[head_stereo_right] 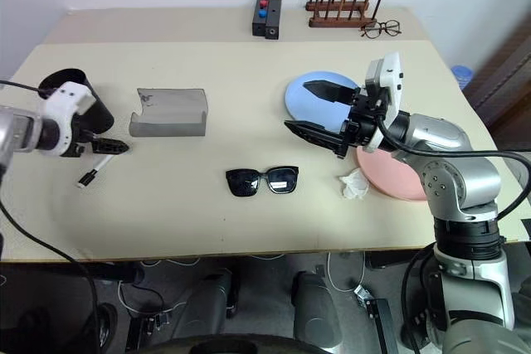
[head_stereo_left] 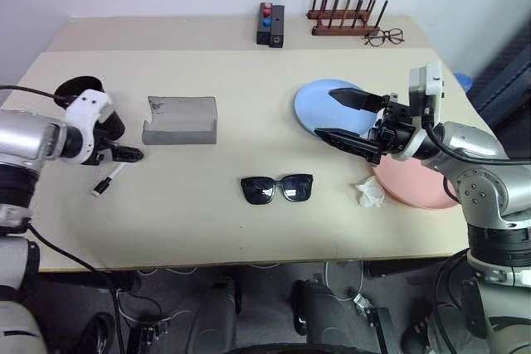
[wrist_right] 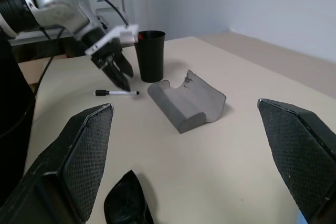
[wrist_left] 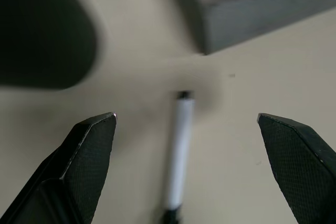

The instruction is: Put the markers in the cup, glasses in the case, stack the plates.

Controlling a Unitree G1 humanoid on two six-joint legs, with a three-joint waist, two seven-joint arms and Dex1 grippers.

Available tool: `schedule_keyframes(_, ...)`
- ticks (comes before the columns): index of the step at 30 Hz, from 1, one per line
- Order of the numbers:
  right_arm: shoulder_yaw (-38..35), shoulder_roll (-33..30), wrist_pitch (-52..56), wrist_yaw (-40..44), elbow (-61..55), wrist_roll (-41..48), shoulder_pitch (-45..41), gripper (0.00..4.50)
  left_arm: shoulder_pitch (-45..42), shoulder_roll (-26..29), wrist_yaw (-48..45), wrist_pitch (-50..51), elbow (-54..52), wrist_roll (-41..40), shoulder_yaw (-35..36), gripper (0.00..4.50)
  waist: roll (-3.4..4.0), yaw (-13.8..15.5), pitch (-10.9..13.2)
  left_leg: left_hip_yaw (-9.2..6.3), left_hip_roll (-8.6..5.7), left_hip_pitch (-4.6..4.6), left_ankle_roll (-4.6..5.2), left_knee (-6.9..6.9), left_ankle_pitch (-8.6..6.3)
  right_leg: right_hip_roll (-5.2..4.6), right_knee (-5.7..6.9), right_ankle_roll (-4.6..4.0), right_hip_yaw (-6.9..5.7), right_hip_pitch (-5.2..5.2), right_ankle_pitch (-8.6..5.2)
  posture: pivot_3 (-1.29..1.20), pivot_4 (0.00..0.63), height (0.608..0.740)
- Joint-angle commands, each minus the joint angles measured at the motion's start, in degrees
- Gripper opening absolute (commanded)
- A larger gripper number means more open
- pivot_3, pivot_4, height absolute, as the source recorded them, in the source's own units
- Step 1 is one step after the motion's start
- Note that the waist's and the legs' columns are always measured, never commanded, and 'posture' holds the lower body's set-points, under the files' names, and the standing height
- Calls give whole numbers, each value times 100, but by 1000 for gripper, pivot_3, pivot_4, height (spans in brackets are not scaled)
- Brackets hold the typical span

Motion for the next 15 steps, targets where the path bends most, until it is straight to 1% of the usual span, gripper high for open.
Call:
schedule_keyframes(1, -188, -74, -41, -44, -241, 64, 32, 4500, -305, -9, -363, -262, 321, 384, -204, 4461, 0, -23, 0, 0, 0, 1, 0, 0, 0, 0, 1, 5, 1, -2, 3, 0, 150, 740)
schedule_keyframes(3, -231, -93, -28, -84, -288, 81, 93, 4500, -409, -122, -480, -413, 637, 549, -303, 4461, 0, -17, 0, 0, 1, 1, 0, -2, 0, 1, 2, 7, 1, -3, 4, 0, 150, 740)
schedule_keyframes(7, -255, -116, -33, -122, -366, 76, 175, 4500, -469, -163, -809, -741, 1045, 957, -573, 4461, 0, -14, 0, 0, 2, 1, 1, -2, 0, 2, 3, 6, 1, -3, 4, 0, 150, 740)
schedule_keyframes(12, -276, -115, -34, -156, -355, 77, 170, 4500, -673, -272, -1291, -828, 1454, 1231, -655, 4461, 1, -6, 0, 0, 3, 3, 1, 0, 0, 2, 5, -5, 1, -3, -2, 0, 150, 740)
schedule_keyframes(13, -261, -117, -49, -141, -344, 66, 162, 4500, -704, -310, -1334, -924, 1521, 1318, -692, 4228, 1, -2, 0, 0, 3, 3, 1, 0, 0, 2, 4, -5, 2, -3, -2, 0, 150, 740)
schedule_keyframes(15, -245, -113, -65, -134, -318, 51, 133, 4500, -763, -392, -1442, -960, 1593, 1423, -707, 3610, 1, 5, 0, 0, 3, 3, 1, 1, 0, 2, 4, -5, 2, -2, -2, 0, 150, 740)
